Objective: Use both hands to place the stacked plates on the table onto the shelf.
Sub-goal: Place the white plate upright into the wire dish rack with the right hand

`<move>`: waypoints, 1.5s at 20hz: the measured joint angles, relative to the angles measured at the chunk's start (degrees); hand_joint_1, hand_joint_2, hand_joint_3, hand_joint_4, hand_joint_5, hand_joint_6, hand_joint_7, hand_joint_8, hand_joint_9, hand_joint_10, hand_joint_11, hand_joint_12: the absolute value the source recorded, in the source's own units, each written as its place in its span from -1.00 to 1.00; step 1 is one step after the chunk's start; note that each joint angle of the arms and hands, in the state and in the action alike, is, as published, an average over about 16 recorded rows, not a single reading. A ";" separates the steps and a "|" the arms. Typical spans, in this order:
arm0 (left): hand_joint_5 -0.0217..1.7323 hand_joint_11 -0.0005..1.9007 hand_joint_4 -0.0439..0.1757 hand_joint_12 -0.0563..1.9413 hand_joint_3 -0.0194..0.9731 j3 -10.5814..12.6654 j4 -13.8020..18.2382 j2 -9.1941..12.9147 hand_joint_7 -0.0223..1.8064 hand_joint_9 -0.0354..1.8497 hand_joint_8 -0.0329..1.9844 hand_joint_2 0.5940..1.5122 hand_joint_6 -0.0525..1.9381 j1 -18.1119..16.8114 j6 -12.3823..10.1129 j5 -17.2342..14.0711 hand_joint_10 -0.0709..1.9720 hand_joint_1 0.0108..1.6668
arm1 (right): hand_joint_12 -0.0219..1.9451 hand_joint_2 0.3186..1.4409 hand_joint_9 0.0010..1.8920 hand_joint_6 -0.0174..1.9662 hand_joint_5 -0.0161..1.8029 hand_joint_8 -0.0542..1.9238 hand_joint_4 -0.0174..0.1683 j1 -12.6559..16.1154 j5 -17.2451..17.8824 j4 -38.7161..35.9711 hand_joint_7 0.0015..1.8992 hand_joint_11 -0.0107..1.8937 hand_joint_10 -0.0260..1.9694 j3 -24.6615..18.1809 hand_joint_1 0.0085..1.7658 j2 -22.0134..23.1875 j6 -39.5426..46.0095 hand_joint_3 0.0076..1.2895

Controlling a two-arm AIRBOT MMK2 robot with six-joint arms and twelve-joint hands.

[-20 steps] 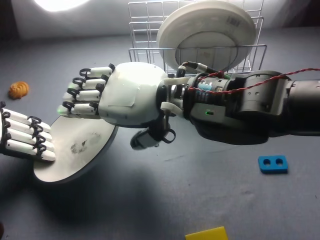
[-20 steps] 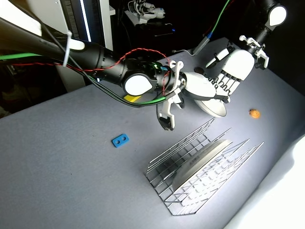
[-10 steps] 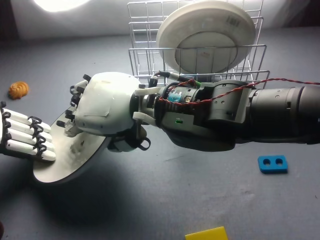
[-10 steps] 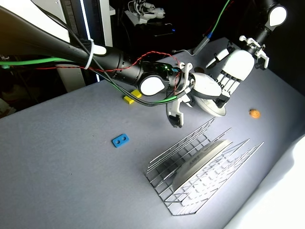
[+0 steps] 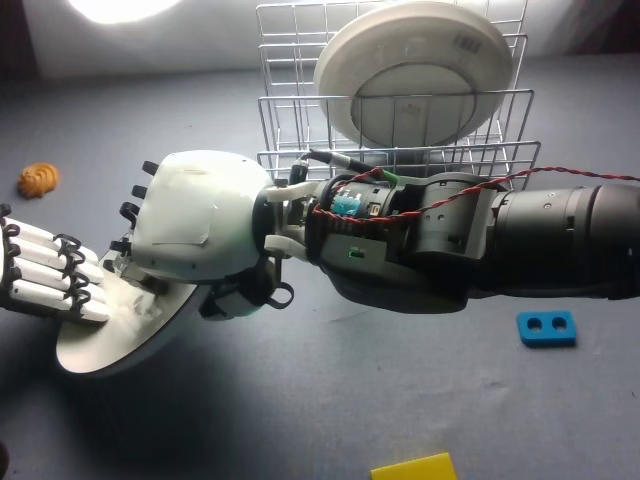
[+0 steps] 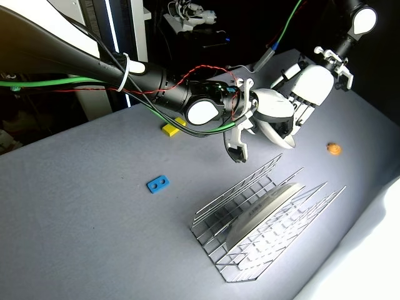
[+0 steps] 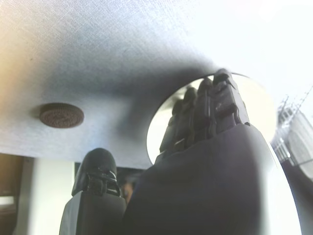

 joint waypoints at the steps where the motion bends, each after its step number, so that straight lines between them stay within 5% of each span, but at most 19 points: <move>1: -0.95 -0.99 -0.66 -0.95 -0.92 -0.03 -0.10 0.00 -0.95 -0.96 -0.96 0.40 -0.95 -0.37 -0.04 0.00 -0.94 -1.00 | -0.06 0.17 0.29 -0.24 -0.08 -0.47 -0.92 -0.06 0.24 0.13 0.04 0.03 -0.92 -0.16 0.33 0.21 -0.03 -0.99; 9: -0.92 -0.99 -0.61 -0.94 -0.92 -0.40 -1.97 0.64 -0.94 -0.95 -0.96 0.40 -0.93 -4.70 -0.32 0.04 -0.93 -1.00 | -0.03 0.12 0.44 -0.16 -0.07 -0.25 -0.92 -0.24 -0.06 1.30 0.08 0.14 -0.96 -4.44 0.33 4.05 0.04 -0.99; 16: -0.92 -0.99 -0.56 -0.94 -0.92 -0.78 -5.42 2.10 -0.94 -0.94 -0.96 0.39 -0.93 -9.83 0.03 0.04 -0.93 -1.00 | 0.02 0.14 0.50 -0.08 -0.05 -0.11 -0.88 1.18 -2.77 2.71 0.11 0.13 -0.96 -12.87 0.34 10.83 -0.01 -0.99; 30: -0.93 -0.99 -0.56 -0.94 -0.92 -1.39 -9.76 4.37 -0.95 -0.94 -0.96 0.38 -0.93 -16.47 1.29 0.00 -0.93 -1.00 | 0.05 0.21 0.47 0.06 -0.02 -0.05 -0.81 10.78 -11.18 9.43 0.16 0.06 -0.96 -34.36 0.37 31.93 -0.22 -0.99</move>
